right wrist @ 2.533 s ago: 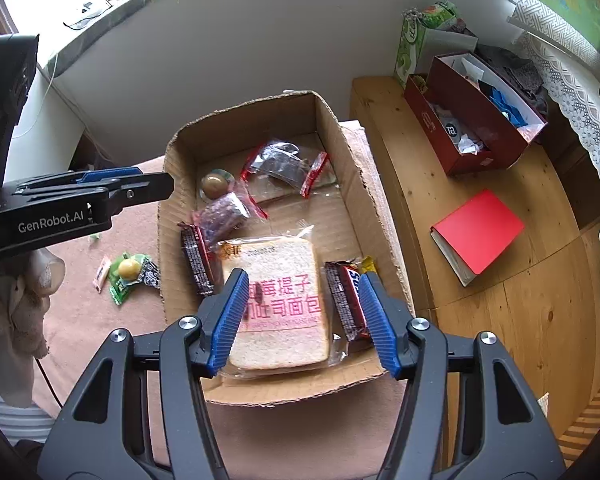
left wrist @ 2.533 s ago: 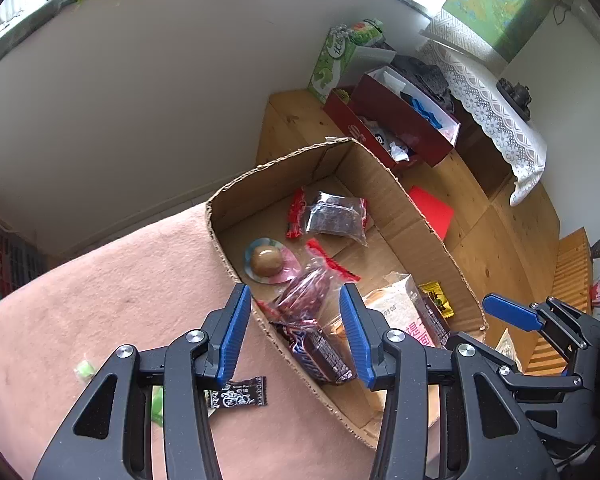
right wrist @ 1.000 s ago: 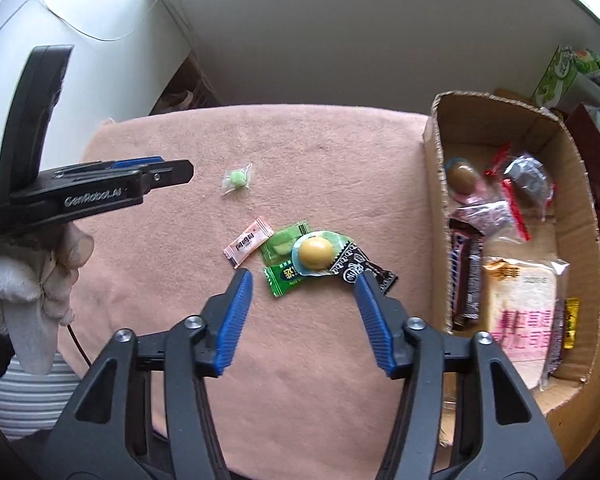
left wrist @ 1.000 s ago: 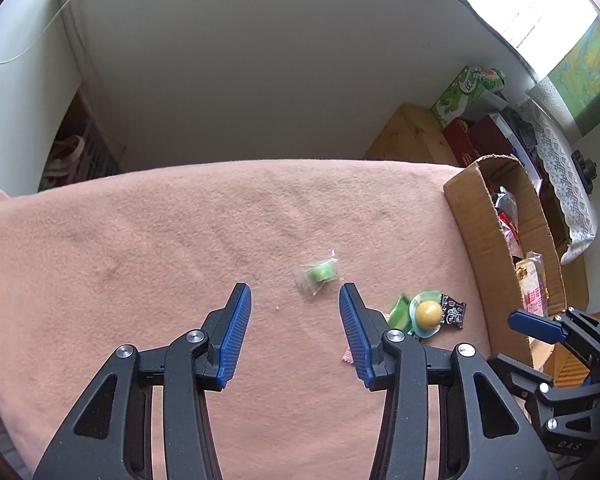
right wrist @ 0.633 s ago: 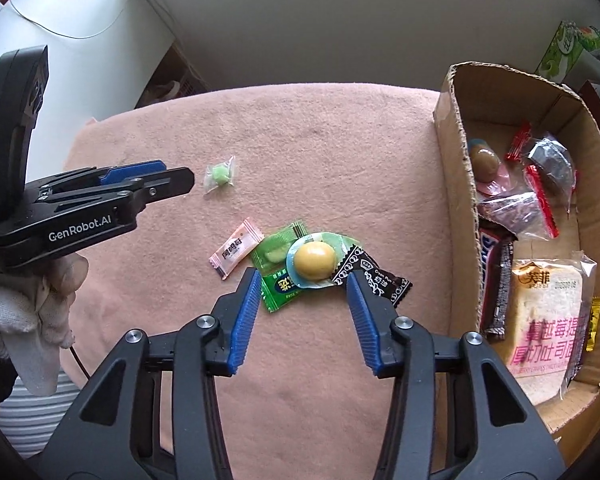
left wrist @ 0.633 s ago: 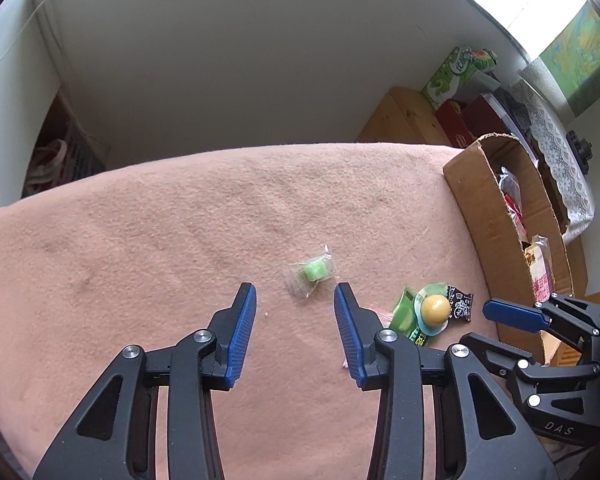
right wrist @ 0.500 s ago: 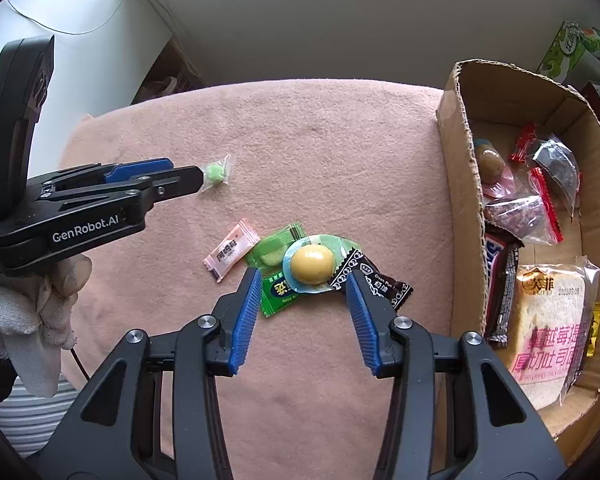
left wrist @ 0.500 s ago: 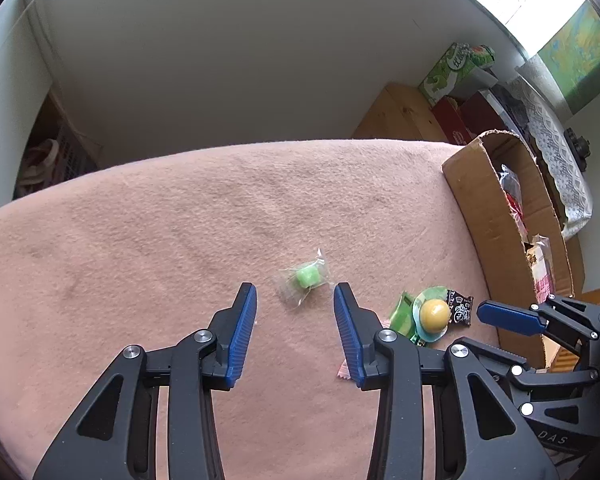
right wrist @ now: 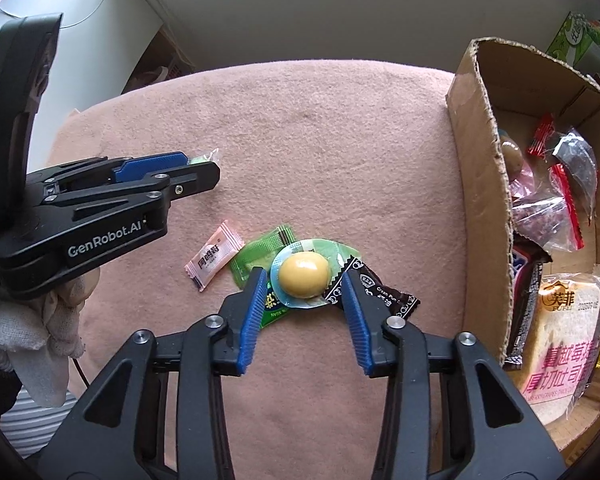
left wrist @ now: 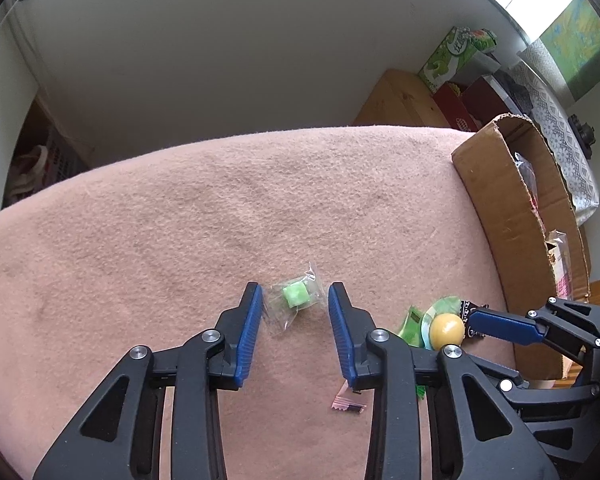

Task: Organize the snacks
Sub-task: 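Grasp the yellow ball candy with the right gripper while the left gripper grasps the small green candy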

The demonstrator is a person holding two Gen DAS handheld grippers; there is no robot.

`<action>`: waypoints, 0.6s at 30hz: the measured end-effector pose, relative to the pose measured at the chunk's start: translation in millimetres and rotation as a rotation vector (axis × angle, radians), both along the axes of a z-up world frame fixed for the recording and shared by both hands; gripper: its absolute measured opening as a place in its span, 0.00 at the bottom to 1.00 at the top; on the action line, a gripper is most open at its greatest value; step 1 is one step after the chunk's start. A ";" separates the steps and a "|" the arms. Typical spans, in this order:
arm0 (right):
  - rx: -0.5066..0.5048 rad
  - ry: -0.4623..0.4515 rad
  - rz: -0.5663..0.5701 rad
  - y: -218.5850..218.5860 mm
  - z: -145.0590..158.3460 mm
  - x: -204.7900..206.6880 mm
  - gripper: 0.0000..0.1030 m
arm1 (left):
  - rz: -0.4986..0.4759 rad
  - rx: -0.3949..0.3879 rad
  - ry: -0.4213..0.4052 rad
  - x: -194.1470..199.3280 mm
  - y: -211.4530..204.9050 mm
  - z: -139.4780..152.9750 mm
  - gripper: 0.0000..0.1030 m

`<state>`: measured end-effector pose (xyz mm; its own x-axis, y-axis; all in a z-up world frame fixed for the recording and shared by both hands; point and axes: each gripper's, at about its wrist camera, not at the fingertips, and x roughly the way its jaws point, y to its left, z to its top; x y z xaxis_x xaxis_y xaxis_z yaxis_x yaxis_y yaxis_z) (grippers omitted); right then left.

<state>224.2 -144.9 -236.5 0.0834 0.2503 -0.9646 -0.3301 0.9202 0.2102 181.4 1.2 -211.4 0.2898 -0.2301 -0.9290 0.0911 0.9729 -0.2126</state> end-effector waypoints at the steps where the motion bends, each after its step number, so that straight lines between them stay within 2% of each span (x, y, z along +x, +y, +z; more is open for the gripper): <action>1: -0.001 0.003 0.000 -1.1 -1.4 1.1 0.38 | -0.002 0.004 -0.003 -0.2 -0.3 -0.1 0.31; 8: -0.014 0.011 0.004 7.6 -11.8 4.5 0.34 | -0.009 0.030 -0.026 -3.7 -1.5 0.4 0.30; 10: -0.006 0.018 0.012 6.6 -12.6 3.6 0.27 | -0.010 0.034 -0.028 -4.0 -2.0 0.5 0.29; 18: -0.010 0.002 0.023 11.1 -16.1 -0.9 0.27 | -0.008 0.042 -0.037 -6.4 -3.2 1.1 0.24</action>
